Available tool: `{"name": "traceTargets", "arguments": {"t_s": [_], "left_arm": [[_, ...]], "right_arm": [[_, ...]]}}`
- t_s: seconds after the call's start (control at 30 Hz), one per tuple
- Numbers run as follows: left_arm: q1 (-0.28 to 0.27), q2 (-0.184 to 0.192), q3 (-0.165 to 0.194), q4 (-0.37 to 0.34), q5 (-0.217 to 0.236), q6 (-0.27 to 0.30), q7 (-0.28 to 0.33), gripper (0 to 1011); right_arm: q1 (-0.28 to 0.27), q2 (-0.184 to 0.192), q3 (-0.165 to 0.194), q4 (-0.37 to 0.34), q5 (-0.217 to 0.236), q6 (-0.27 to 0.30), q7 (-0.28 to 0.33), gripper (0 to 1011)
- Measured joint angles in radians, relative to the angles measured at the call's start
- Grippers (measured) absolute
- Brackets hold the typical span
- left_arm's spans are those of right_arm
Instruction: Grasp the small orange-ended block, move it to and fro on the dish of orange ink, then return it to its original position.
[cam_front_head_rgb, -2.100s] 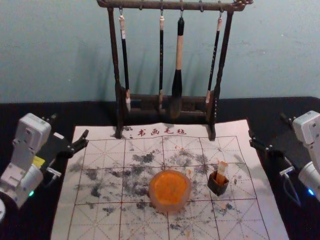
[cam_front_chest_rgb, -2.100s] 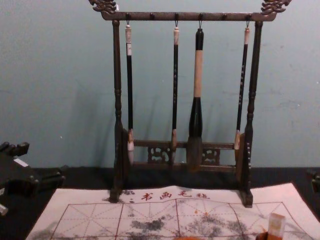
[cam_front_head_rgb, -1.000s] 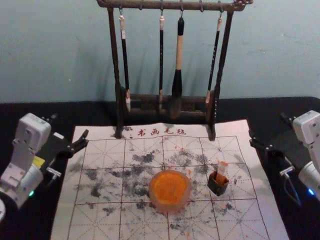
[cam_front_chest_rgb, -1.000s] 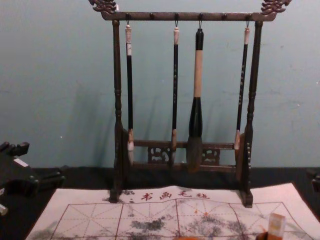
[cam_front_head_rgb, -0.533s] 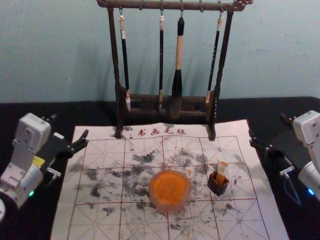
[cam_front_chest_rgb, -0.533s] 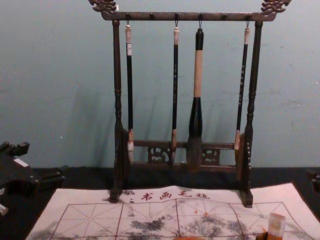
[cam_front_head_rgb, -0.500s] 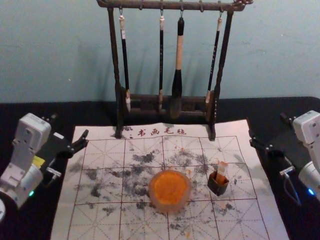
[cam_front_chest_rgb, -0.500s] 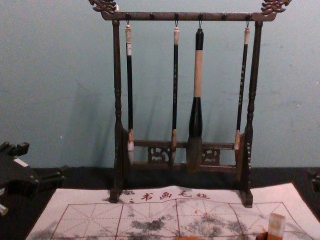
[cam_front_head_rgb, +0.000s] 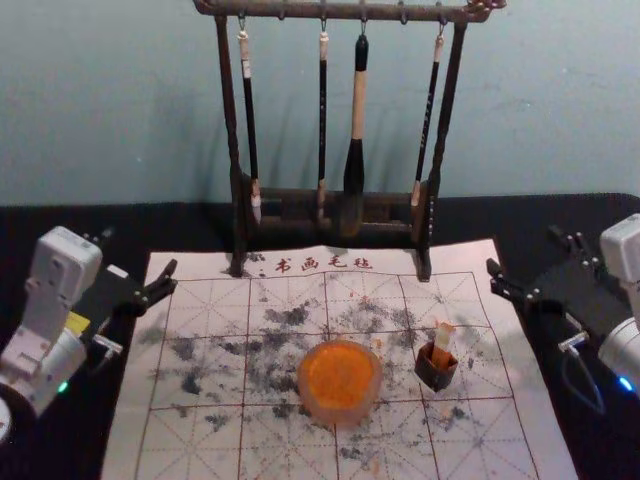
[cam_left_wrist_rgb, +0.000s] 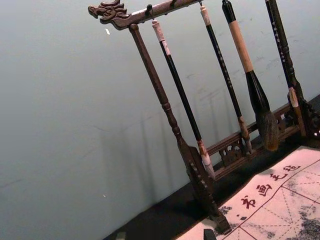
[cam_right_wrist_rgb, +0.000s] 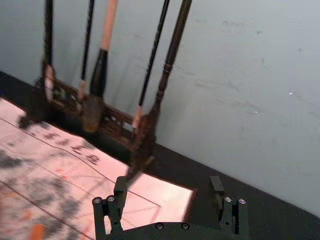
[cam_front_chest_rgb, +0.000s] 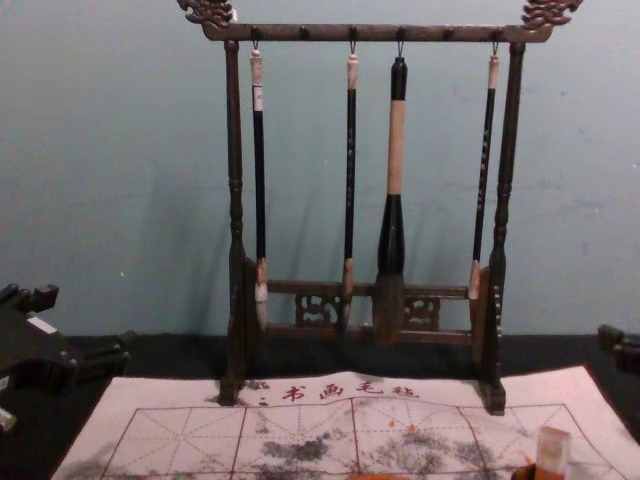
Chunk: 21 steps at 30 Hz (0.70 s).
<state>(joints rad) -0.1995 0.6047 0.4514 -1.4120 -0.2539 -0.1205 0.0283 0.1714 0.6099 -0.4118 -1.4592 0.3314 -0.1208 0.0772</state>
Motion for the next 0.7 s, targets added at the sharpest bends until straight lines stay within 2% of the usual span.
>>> {"name": "traceTargets", "arguments": {"t_s": [0.23, 0.37, 0.53, 0.7], "left_arm": [[0.000, 0.000, 0.000, 0.000, 0.000, 0.000, 0.000, 1001], [0.000, 0.000, 0.000, 0.000, 0.000, 0.000, 0.000, 1001], [0.000, 0.000, 0.000, 0.000, 0.000, 0.000, 0.000, 1001], [0.000, 0.000, 0.000, 0.000, 0.000, 0.000, 0.000, 1001]], "right_arm": [[-0.052, 0.003, 0.048, -0.073, 0.142, 0.039, 0.118, 1002], [-0.075, -0.001, 0.061, -0.103, 0.199, 0.078, 0.166, 1002], [-0.094, -0.014, 0.067, -0.124, 0.247, 0.142, 0.201, 1002], [-0.101, -0.026, 0.070, -0.128, 0.272, 0.198, 0.217, 1002]]}}
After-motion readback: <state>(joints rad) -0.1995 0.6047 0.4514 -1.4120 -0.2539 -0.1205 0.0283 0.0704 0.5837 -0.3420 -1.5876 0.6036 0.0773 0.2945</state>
